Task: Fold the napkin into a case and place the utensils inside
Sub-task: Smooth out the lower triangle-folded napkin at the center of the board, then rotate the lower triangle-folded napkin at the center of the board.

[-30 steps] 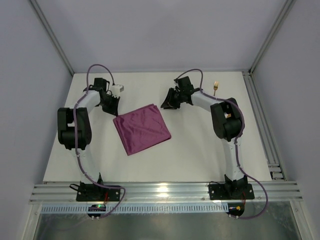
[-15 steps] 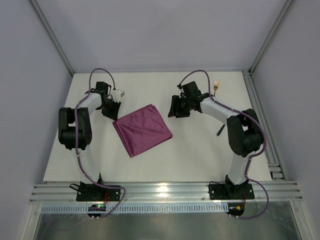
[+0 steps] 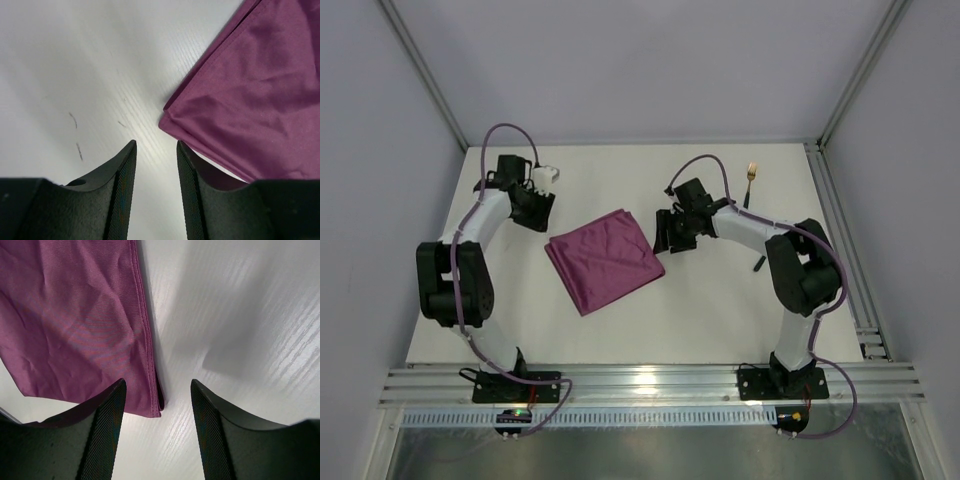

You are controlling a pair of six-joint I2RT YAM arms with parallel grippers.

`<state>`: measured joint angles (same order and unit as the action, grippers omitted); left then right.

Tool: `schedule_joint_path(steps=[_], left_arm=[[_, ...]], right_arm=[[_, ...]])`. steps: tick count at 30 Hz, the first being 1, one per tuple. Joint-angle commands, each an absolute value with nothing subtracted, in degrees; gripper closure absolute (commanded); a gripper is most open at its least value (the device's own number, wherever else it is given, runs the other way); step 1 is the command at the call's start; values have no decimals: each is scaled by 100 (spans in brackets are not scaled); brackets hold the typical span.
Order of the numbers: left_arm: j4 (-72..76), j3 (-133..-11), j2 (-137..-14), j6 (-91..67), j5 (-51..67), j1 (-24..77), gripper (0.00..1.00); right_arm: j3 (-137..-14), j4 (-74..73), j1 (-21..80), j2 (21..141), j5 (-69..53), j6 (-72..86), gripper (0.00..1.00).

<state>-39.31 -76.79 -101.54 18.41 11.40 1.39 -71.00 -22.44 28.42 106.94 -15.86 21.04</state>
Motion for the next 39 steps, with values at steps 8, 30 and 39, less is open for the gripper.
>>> schedule_joint_path(steps=[8, 30, 39], left_arm=[[-4351, -6707, -9027, 1846, 914, 114, 60], [-3771, -7136, -10283, 1942, 2082, -307, 66], [-3595, -6706, -9897, 2048, 2171, -475, 66]], right_arm=[[-6917, -1969, 3023, 10907, -1661, 1899, 41], [-5329, -1892, 3770, 8824, -314, 3777, 42], [-5291, -484, 3762, 9878, -967, 4860, 48]])
